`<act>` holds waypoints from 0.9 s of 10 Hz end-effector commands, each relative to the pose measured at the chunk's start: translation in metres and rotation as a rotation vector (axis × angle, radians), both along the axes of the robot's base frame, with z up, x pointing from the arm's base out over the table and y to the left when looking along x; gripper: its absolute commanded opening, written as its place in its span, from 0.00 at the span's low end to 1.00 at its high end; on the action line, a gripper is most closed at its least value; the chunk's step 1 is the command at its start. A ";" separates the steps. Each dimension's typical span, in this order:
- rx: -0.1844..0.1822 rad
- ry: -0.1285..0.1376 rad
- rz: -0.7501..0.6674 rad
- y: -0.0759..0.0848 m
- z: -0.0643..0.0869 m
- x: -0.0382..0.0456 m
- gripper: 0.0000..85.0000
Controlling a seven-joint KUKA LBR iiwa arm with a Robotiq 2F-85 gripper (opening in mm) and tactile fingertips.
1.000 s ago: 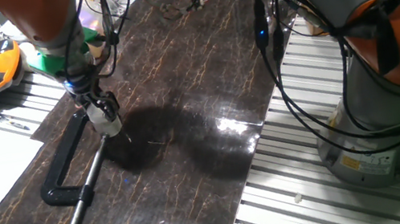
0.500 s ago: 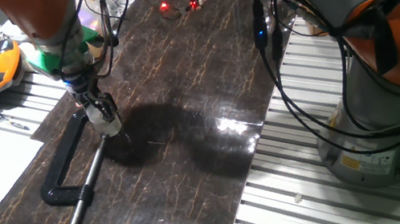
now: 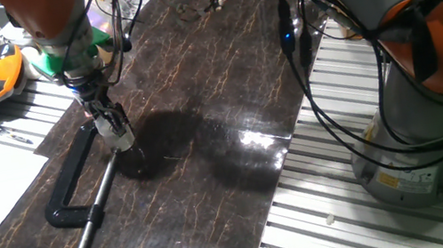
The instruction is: Screw the lid onto the jar
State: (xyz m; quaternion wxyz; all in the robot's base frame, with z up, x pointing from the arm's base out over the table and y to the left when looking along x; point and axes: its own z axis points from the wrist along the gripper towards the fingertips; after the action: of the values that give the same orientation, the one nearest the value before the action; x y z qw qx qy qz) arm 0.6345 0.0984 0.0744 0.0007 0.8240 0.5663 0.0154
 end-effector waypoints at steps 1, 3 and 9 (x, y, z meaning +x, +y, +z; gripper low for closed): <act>-0.002 -0.005 0.000 0.000 0.001 0.0002 0.91; -0.004 -0.006 -0.011 0.000 0.001 0.0000 0.98; -0.039 -0.011 0.184 -0.002 0.011 -0.0048 1.00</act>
State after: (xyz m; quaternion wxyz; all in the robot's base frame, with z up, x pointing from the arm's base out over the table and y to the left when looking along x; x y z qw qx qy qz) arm 0.6297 0.0960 0.0851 0.0184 0.7851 0.6190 0.0085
